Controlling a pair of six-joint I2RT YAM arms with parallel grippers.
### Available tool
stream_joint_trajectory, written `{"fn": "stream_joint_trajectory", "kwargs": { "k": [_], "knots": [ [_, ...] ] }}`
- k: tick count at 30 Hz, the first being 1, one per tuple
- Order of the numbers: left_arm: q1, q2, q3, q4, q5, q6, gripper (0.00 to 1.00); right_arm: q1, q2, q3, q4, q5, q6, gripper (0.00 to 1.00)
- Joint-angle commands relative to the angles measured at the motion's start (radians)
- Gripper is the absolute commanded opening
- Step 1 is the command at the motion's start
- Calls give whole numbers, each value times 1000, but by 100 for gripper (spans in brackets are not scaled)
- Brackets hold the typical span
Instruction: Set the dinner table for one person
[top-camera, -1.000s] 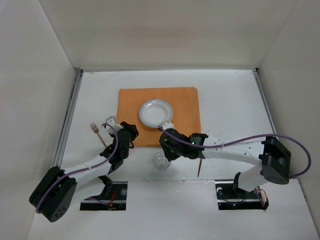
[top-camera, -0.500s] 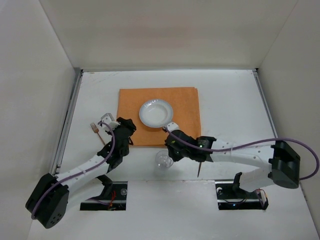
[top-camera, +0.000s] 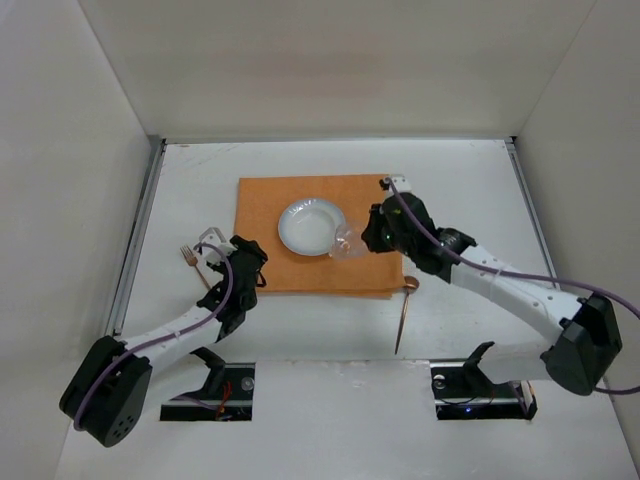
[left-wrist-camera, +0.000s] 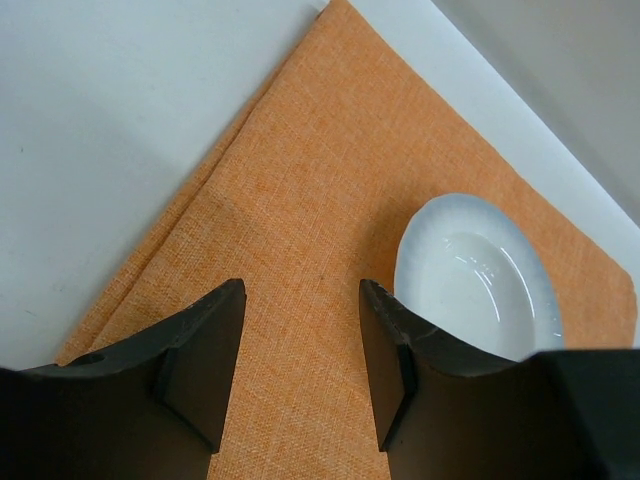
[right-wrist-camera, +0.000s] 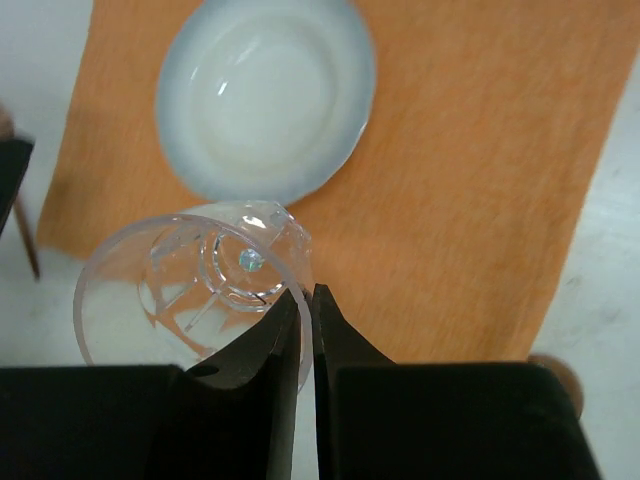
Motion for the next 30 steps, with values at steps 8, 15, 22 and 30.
{"fn": "stream_joint_trajectory", "kwargs": {
  "k": [8,15,22,30],
  "knots": [
    [4,50,-9,83,37,11,47,-297,317,277,203,-54,-68,12],
    [11,68,-3,83,51,11,47,-364,495,412,180,-8,-105,12],
    [24,79,-1,83,54,5,47,-375,622,517,132,34,-133,13],
    [52,110,8,88,101,-8,47,-377,675,544,80,63,-143,14]
  ]
}}
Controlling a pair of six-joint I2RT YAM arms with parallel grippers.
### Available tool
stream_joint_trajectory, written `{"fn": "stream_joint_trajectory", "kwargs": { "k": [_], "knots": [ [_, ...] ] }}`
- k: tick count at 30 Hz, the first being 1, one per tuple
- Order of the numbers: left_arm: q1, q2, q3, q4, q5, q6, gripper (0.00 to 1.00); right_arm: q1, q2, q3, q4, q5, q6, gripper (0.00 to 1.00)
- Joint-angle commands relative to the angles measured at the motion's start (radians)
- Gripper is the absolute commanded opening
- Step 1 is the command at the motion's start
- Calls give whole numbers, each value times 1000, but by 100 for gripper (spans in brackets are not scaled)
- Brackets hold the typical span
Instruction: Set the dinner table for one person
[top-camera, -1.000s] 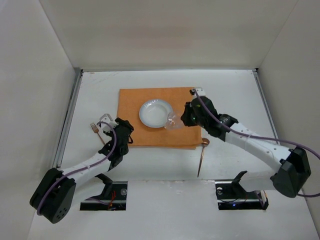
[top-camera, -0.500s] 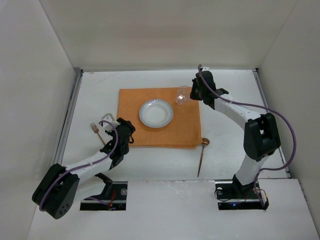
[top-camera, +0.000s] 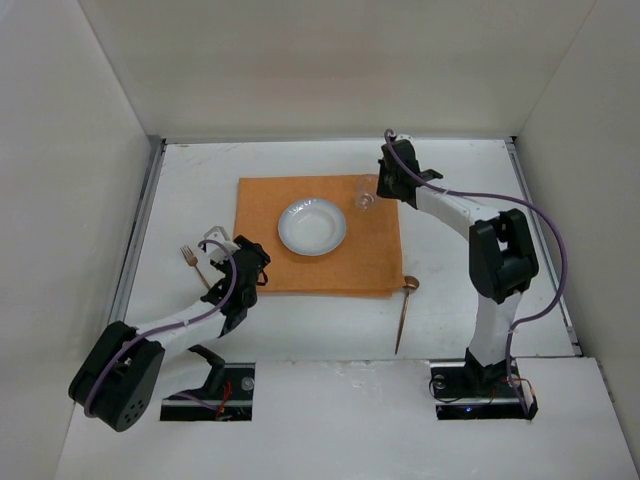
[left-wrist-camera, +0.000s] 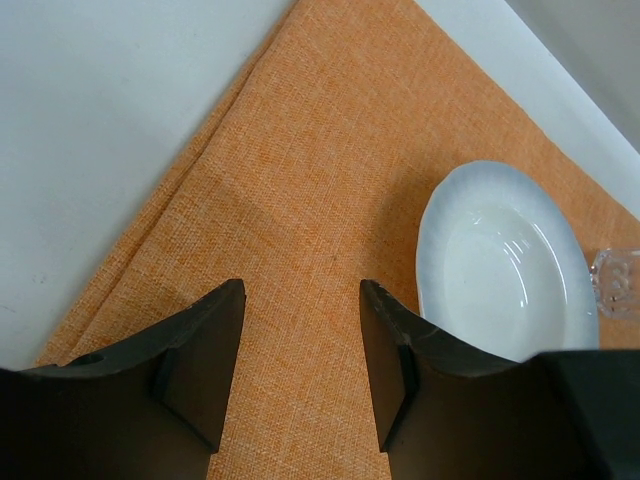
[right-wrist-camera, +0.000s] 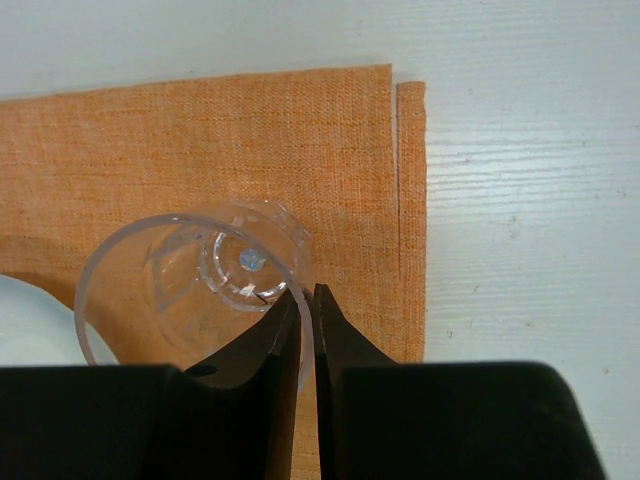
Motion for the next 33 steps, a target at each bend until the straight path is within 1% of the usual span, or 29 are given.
{"fn": "stream_joint_trajectory", "kwargs": {
  "k": [1,3,7,8,10,12,15,17,18,20,21,22,23,24,27,28,31,33],
  "knots": [
    [12,4,7,41,18,-11,47,-3,7,64,1,34,-14,15],
    [13,-7,2,42,26,-17,47,-3,10,64,1,42,-9,20],
    [29,-2,0,41,39,-21,47,-3,-4,69,9,45,-1,43],
    [30,-10,-4,41,47,-21,47,0,-17,67,12,45,0,46],
    [33,-20,-10,47,41,-23,47,9,-54,52,17,45,-1,49],
    [38,-17,-10,47,41,-24,47,10,-109,20,21,48,3,50],
    [38,-19,-13,45,59,-24,47,26,-233,-110,78,68,51,50],
    [40,-33,-23,53,61,-27,48,52,-344,-263,150,103,109,50],
    [40,-36,-26,60,61,-29,48,65,-397,-343,171,120,130,47],
    [40,-39,-33,70,68,-31,48,88,-479,-469,187,155,163,40],
    [38,-40,-35,70,75,-31,48,105,-532,-555,179,175,199,31],
    [40,-42,-36,70,82,-32,48,124,-574,-616,158,181,231,24],
    [40,-40,-38,71,84,-34,48,144,-609,-667,120,186,261,18],
    [40,-30,-35,74,85,-37,48,162,-637,-701,83,190,290,15],
    [38,-7,-27,80,102,-38,48,258,-753,-811,-98,239,437,15],
    [40,-7,-27,80,110,-38,48,280,-778,-822,-139,250,465,15],
    [41,7,-23,88,107,-41,48,354,-861,-845,-303,267,593,19],
    [44,15,-19,91,117,-43,48,380,-875,-856,-374,260,640,25]
  ]
}}
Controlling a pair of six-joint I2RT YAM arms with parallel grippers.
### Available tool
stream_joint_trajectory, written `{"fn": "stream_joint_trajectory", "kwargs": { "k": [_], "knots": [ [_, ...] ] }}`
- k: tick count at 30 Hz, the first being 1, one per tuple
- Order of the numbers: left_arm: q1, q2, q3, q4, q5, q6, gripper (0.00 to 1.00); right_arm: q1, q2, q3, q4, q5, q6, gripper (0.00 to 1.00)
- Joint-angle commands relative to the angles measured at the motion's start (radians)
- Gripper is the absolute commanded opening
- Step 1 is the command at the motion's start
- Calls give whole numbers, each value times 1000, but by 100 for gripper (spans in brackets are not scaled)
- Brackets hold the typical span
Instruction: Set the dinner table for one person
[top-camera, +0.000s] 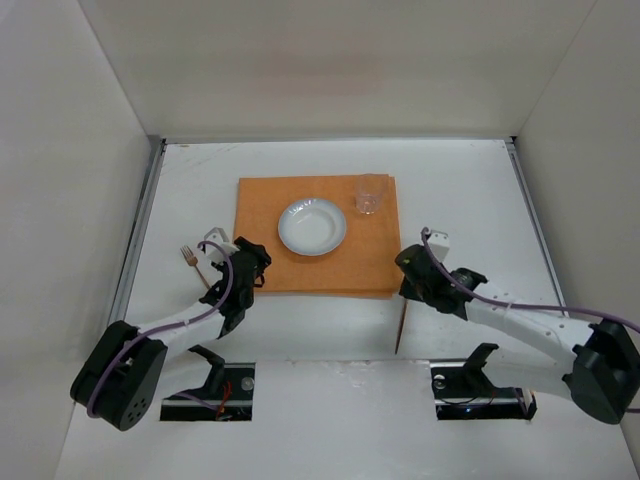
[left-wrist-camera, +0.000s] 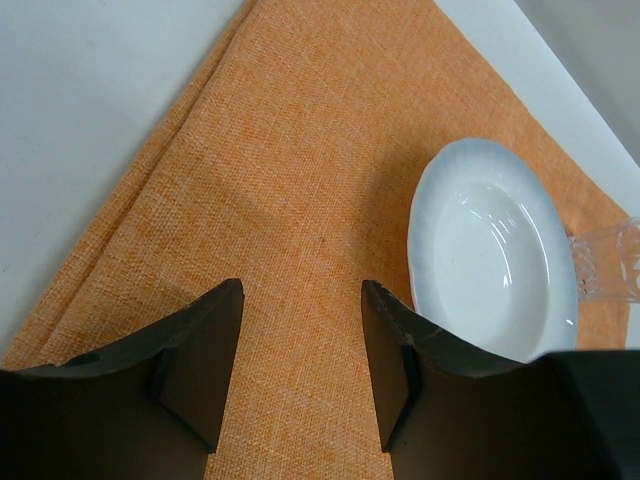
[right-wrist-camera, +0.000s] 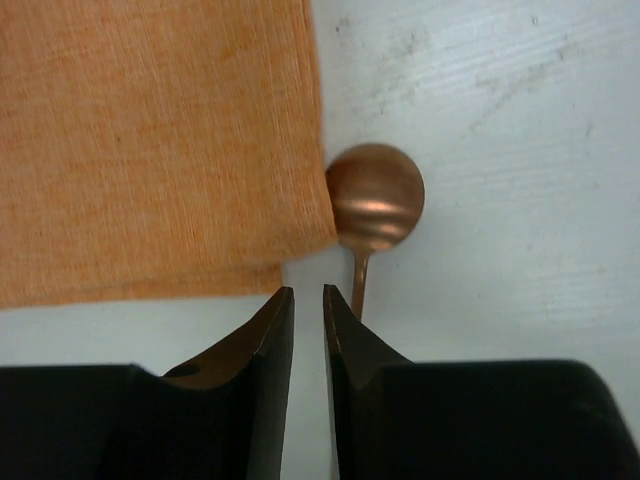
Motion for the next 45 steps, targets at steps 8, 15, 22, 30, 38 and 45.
{"fn": "stream_joint_trajectory", "kwargs": {
  "k": [8,15,22,30,38,45],
  "knots": [
    [10,-10,-5,55,20,-17,49,68,32,-20,-170,-29,163,31],
    [14,-19,-10,52,18,-17,49,76,120,-11,-91,-49,129,25],
    [17,-16,-10,55,26,-18,49,71,180,14,-76,-57,89,20],
    [21,-19,-13,56,23,-20,49,25,67,20,-162,6,85,10],
    [22,16,3,58,36,-26,49,-61,-13,146,-187,69,-65,11],
    [25,12,0,58,43,-26,49,-44,206,304,109,-69,-260,12]
  ]
}}
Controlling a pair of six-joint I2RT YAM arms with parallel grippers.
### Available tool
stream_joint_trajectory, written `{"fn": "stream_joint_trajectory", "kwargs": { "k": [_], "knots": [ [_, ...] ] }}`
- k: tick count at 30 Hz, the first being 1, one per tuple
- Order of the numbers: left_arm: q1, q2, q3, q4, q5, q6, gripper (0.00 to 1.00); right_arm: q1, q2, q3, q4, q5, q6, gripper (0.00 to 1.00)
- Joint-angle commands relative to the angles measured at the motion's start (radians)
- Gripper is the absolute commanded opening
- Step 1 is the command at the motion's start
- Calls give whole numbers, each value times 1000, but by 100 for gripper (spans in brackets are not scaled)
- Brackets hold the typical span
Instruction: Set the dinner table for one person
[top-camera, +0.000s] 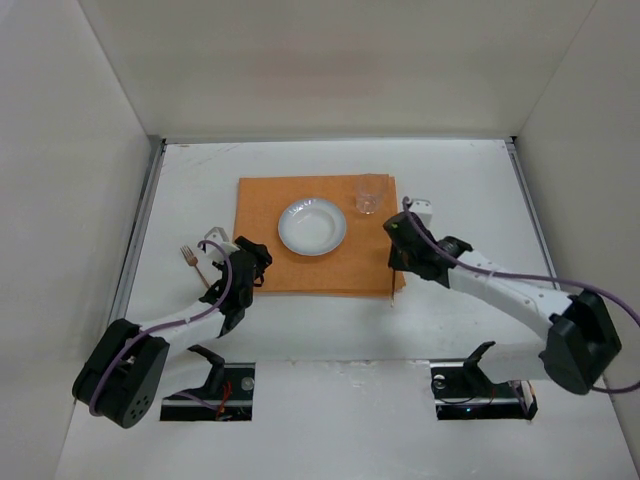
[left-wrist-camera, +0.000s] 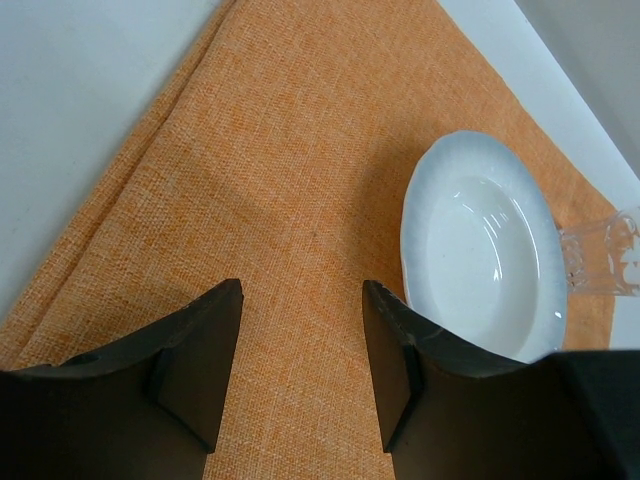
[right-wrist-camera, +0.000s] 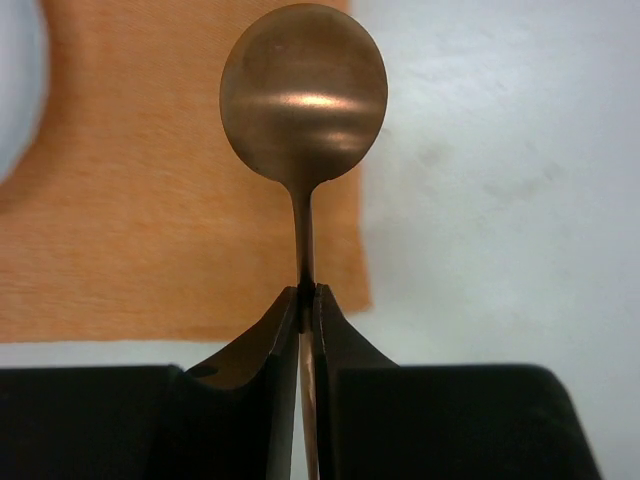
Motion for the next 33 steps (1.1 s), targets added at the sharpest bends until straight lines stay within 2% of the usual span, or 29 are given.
{"fn": "stream_joint_trajectory", "kwargs": {
  "k": [1,5,11,19,29,31,33],
  "knots": [
    [10,-5,1,39,-1,-6,49,8,116,102,223,-74,-121,12],
    [11,-33,-11,39,-4,-2,49,-6,256,175,339,-138,-170,12],
    [16,-31,-11,39,13,-2,49,-41,392,229,396,-178,-189,11],
    [19,-25,-11,39,7,-1,49,-90,475,215,439,-205,-163,12],
    [24,-36,-11,39,9,5,50,-90,526,195,491,-215,-161,16],
    [24,-44,-11,39,0,16,50,-90,512,183,492,-215,-152,23],
    [27,-36,-9,45,-8,22,50,-89,488,168,498,-215,-150,37]
  ]
}}
